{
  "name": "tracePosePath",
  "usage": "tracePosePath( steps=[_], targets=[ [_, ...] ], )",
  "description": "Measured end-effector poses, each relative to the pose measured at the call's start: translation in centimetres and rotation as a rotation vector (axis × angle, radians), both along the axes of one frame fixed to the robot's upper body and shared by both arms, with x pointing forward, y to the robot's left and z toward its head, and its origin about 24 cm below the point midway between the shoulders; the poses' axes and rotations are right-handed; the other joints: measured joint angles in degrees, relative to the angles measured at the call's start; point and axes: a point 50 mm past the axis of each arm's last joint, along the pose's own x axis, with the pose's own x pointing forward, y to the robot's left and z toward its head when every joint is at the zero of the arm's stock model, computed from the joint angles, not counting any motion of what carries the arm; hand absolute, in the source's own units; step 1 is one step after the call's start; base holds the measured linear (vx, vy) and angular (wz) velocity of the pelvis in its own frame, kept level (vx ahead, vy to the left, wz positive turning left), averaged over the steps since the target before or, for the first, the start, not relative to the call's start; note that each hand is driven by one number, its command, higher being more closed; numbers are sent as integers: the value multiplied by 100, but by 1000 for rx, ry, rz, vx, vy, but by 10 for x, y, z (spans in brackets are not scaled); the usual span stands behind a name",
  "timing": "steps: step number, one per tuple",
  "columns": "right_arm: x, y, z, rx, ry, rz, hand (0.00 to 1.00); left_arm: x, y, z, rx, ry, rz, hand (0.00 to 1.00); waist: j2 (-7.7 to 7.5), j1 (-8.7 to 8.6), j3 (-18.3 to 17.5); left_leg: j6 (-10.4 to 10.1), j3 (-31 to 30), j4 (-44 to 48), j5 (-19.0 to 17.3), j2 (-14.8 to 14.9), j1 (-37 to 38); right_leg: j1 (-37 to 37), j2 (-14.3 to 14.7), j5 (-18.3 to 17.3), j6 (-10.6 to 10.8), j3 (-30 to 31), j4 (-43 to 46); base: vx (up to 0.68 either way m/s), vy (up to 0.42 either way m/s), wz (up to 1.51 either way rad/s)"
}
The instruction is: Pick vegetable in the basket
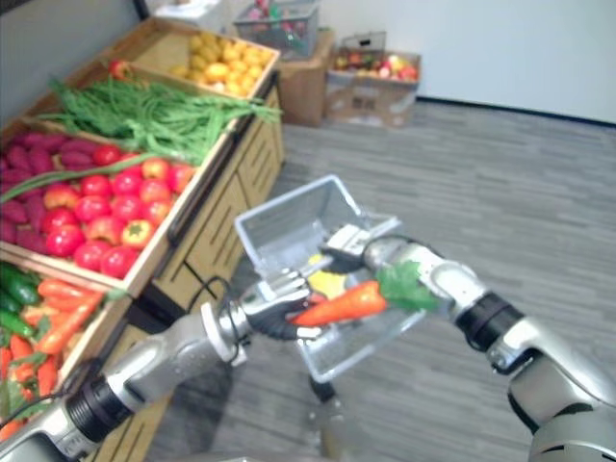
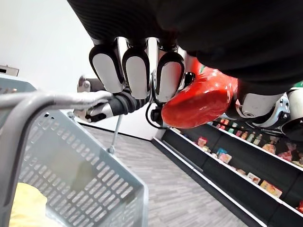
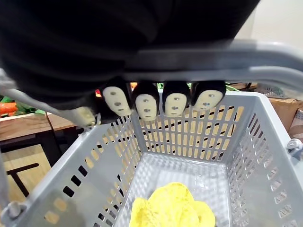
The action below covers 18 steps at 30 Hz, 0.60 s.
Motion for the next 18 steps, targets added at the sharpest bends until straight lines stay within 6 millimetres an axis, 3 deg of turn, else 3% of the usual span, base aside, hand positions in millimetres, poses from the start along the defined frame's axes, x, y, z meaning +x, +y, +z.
tracePosePath(
  steps=[9,18],
  targets=[
    [-2,2,9,15,-8,26,100,-1,-2,-5,23,19,-14,100,7,8,104,18,125,100,-17,49,-73,-92,-11,9,13,6,1,0,1,-1],
    [-3,16,18,60,-37,65,100,12,-22,-31,13,132,49,100,-34,-2,143,12,96,165,-83,71,-91,-77,-49,8,15,-32,3,3,2,1]
  ],
)
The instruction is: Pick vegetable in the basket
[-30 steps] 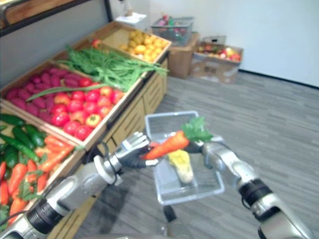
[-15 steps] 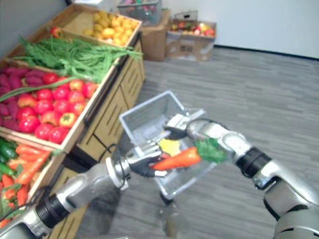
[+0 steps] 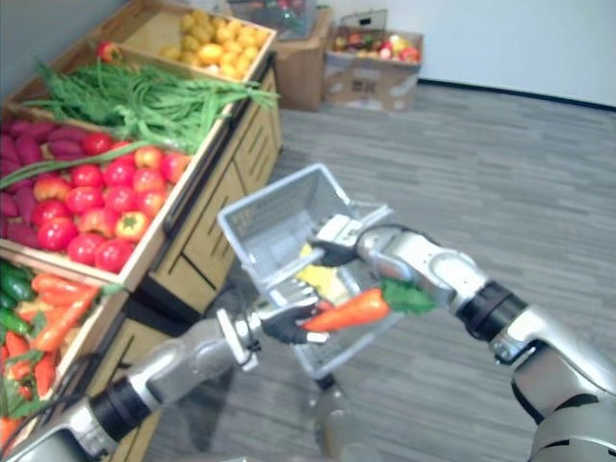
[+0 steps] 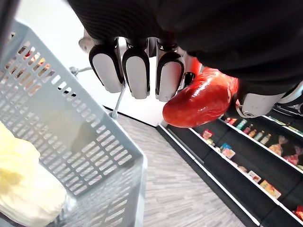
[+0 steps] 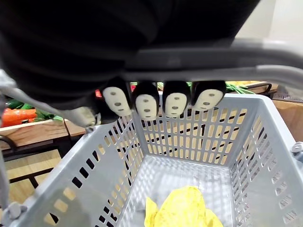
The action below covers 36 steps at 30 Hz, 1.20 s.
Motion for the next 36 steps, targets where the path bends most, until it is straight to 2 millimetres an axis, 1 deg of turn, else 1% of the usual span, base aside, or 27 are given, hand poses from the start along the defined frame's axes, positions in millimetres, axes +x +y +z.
tracePosePath(
  steps=[3,5,7,9,13,15,22,23,29,30,32,36],
  targets=[
    [2,8,6,50,-16,3,100,12,-11,-6,20,12,37,100,-9,-19,53,14,-43,90,-26,84,-48,-2,10,0,0,-56,0,7,1,8],
    [2,12,7,79,-7,10,100,17,-16,-8,27,18,55,100,-37,-30,90,14,-48,98,-28,89,-55,-4,10,1,0,-60,0,2,2,2],
    [2,17,6,96,-1,20,100,21,-19,-14,28,42,93,100,-42,-89,93,12,-46,95,-30,88,-57,-6,12,0,0,-57,-1,0,0,0],
    [1,23,5,111,4,33,100,25,-18,-20,47,47,126,100,-58,-139,104,38,-18,106,-44,95,-52,-21,27,-4,2,-43,-2,15,23,-6],
    [2,23,4,118,13,22,100,37,-14,-27,85,59,201,100,-92,-142,159,47,12,117,-51,102,-44,-34,48,-4,3,-14,-3,12,23,-5],
    [3,24,3,123,15,17,100,40,-12,-30,107,60,216,100,-95,-149,167,47,22,116,-51,104,-46,-46,56,-4,3,-8,-3,7,10,-2],
    [8,18,-1,123,65,-28,100,51,-6,-39,146,89,290,100,-139,-161,198,51,29,80,-48,74,-73,-83,51,-3,3,7,-3,0,0,0],
    [8,18,-1,122,66,-29,100,51,-5,-40,156,87,293,0,-142,-164,200,51,28,77,-48,71,-74,-83,49,-3,3,6,-3,0,0,0],
    [10,11,0,143,67,-63,100,56,1,-46,195,101,327,0,-159,-187,211,74,-104,28,-34,19,-169,-80,-39,-3,4,-67,-37,-2,6,10],
    [11,8,-1,157,70,-81,100,58,2,-45,199,101,335,0,-170,-229,218,110,-162,-29,-10,-25,-212,-77,-106,-3,4,-126,-63,-8,25,26],
    [13,4,-2,163,74,-102,100,62,5,-42,195,95,350,0,-173,-260,221,121,-238,-39,-4,-50,-268,-72,-157,7,18,-161,-107,-8,28,19],
    [11,-2,-7,189,91,-130,100,63,4,-40,194,89,348,0,-173,-266,224,123,-322,-43,-5,-45,-264,1,-185,8,18,-229,-130,-1,30,9]
  ],
)
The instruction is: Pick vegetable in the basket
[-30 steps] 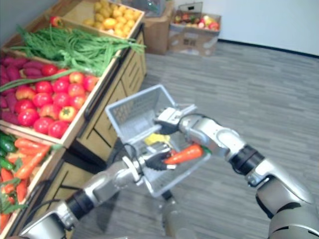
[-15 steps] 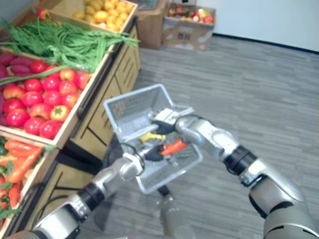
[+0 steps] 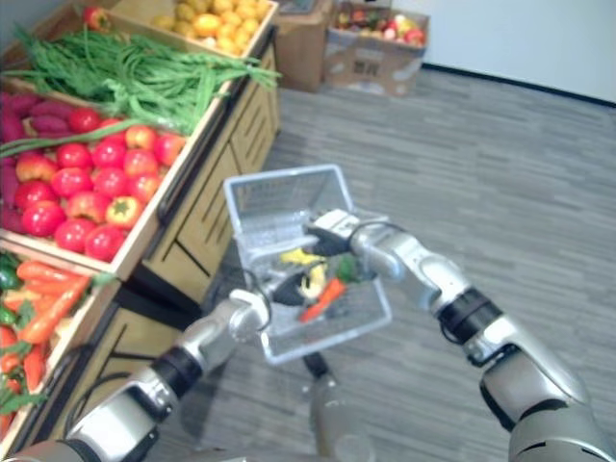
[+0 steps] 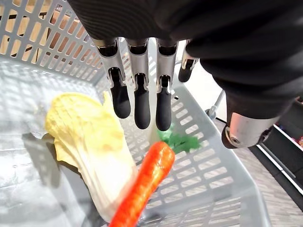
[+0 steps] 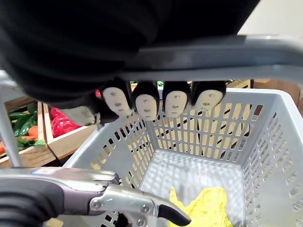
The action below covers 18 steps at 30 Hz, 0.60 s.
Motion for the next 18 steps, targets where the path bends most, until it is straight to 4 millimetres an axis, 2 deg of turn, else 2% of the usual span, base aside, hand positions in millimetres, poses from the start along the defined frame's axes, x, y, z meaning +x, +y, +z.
tracePosePath(
  steps=[11,18],
  targets=[
    [-4,-15,-10,41,30,-62,100,-2,-10,8,-5,-19,-52,0,6,4,3,29,-166,29,-4,-1,-112,13,-95,0,0,-129,-25,-8,29,8],
    [-6,-29,-13,67,38,-132,100,-9,-23,32,-45,-97,-146,0,45,21,26,83,-317,168,-40,104,-197,48,-111,0,0,-263,-24,-5,24,9]
  ],
)
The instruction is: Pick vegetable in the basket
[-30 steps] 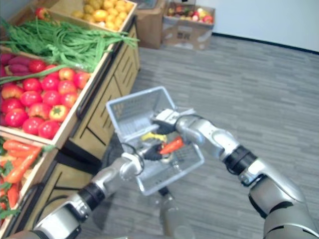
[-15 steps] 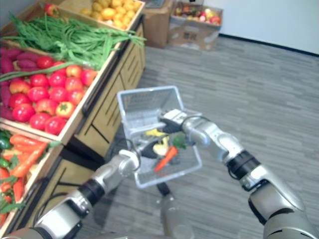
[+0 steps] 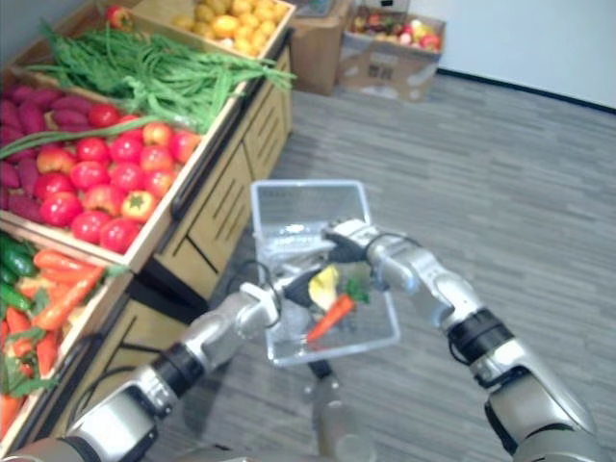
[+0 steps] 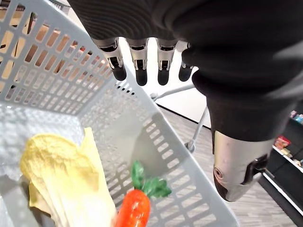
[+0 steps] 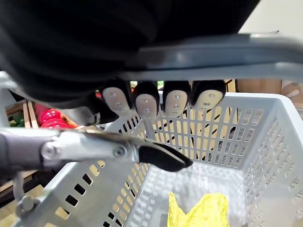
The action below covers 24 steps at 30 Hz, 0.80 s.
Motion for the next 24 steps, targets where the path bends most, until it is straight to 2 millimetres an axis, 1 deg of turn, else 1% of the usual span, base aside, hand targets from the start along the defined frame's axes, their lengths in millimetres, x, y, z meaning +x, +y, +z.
tracePosePath(
  steps=[3,4,5,8,11,15,16,17,19,22,24],
  targets=[
    [-1,-10,2,22,-10,-44,100,-7,-6,8,-10,-25,-51,0,6,78,0,4,-19,33,-4,22,-2,12,0,3,-3,-29,28,-8,11,4],
    [-1,-14,3,30,-13,-63,100,-11,-10,14,-26,-41,-85,0,9,122,-2,2,-27,39,-5,20,1,14,-4,2,-3,-34,44,-19,20,6],
    [-2,-16,4,39,-17,-74,100,-17,-14,20,-35,-60,-123,0,11,133,-3,1,-62,44,-5,20,-15,18,-20,2,-3,-67,52,-26,22,10],
    [-5,-18,4,33,-17,-76,100,-30,-19,30,-86,-67,-198,0,23,135,-9,0,-124,58,-6,20,-37,37,-50,2,-3,-122,72,-25,17,12],
    [-8,-22,0,37,-9,-87,100,-43,-21,39,-117,-83,-276,0,35,186,-16,-8,-163,95,-11,31,-61,37,-63,1,-3,-154,102,-29,18,8],
    [-15,-33,-6,34,12,-115,100,-56,-15,51,-138,-107,-342,0,98,273,-40,2,-360,194,-23,94,-209,33,-105,1,-5,-318,120,-27,14,22],
    [-18,-37,-9,28,23,-126,100,-62,-14,57,-161,-112,-369,0,142,281,-68,6,-476,221,-25,108,-299,34,-146,-1,-7,-413,121,-31,16,31],
    [-19,-39,-10,29,27,-133,100,-64,-12,60,-177,-108,-381,0,153,285,-75,7,-504,233,-26,111,-322,34,-164,-1,-7,-449,122,-32,23,33],
    [-22,-46,-14,29,51,-161,100,-77,-6,67,-230,-84,-423,0,193,314,-101,16,-634,252,-27,95,-417,37,-237,-1,-7,-575,131,-28,27,27],
    [-28,-57,-21,39,74,-202,100,-85,0,73,-263,-68,-458,0,217,384,-118,29,-777,254,-34,61,-476,80,-314,-8,-12,-699,145,-34,24,24],
    [-33,-65,-26,45,91,-233,100,-88,4,76,-281,-56,-467,0,224,421,-132,33,-890,255,-44,51,-525,117,-353,-16,-20,-791,145,-25,13,29]
  ],
)
